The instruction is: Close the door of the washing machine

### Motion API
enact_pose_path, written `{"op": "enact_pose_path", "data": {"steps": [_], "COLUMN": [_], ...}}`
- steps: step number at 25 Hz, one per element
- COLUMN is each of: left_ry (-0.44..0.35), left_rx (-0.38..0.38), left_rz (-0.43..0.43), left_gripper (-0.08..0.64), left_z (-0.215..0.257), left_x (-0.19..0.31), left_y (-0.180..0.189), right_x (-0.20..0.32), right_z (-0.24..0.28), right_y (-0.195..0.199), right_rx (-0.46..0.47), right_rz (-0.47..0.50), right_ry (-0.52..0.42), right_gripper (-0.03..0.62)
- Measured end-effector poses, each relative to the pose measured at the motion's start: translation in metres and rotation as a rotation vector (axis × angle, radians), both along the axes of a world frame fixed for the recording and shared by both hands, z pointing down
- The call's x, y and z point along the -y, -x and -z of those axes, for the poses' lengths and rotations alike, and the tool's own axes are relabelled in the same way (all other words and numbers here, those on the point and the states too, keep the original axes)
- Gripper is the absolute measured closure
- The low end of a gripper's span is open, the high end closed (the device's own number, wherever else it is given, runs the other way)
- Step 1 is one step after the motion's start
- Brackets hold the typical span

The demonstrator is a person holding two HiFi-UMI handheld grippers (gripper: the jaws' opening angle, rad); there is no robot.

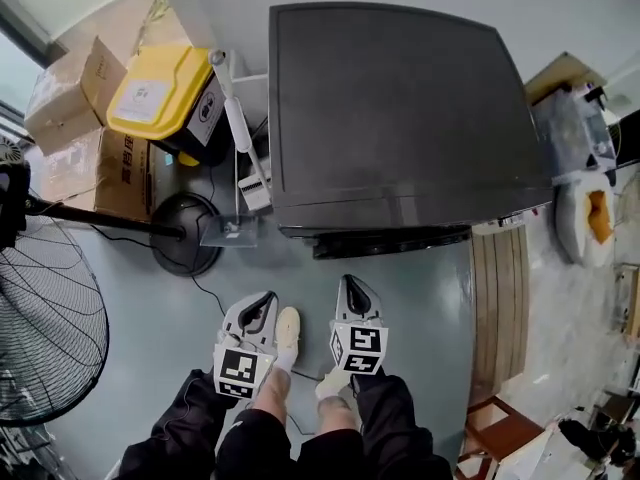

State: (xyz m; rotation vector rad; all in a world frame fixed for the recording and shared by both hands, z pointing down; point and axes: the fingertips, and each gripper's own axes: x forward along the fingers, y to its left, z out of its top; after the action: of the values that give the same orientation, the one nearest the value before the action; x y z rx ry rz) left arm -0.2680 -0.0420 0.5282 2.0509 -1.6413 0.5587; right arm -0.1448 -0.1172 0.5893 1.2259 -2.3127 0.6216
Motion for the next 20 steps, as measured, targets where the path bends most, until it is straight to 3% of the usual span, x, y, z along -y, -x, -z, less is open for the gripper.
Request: {"op": "enact_pose_path", "data": {"steps": [7,20], "left_ry": [-0.165,-0.417], "left_rx": [0.026,0.080], "left_rz": [-0.014,-0.013], "left_gripper": [0.535,0.535], "left_z": [0.116,0.306], "left_x": [-0.014,-0.105], "left_y": [-0.046,-0.146], "right_x": [-0.016,-0.116], "right_z": [0.126,0.332], "right_y": [-0.047,-0.161], "right_rx": [0.034,0.104], "right_rz": [0.028,0.039], "right_ry": [-0.140,-0.385], "right_gripper": [0.575,0.575]}}
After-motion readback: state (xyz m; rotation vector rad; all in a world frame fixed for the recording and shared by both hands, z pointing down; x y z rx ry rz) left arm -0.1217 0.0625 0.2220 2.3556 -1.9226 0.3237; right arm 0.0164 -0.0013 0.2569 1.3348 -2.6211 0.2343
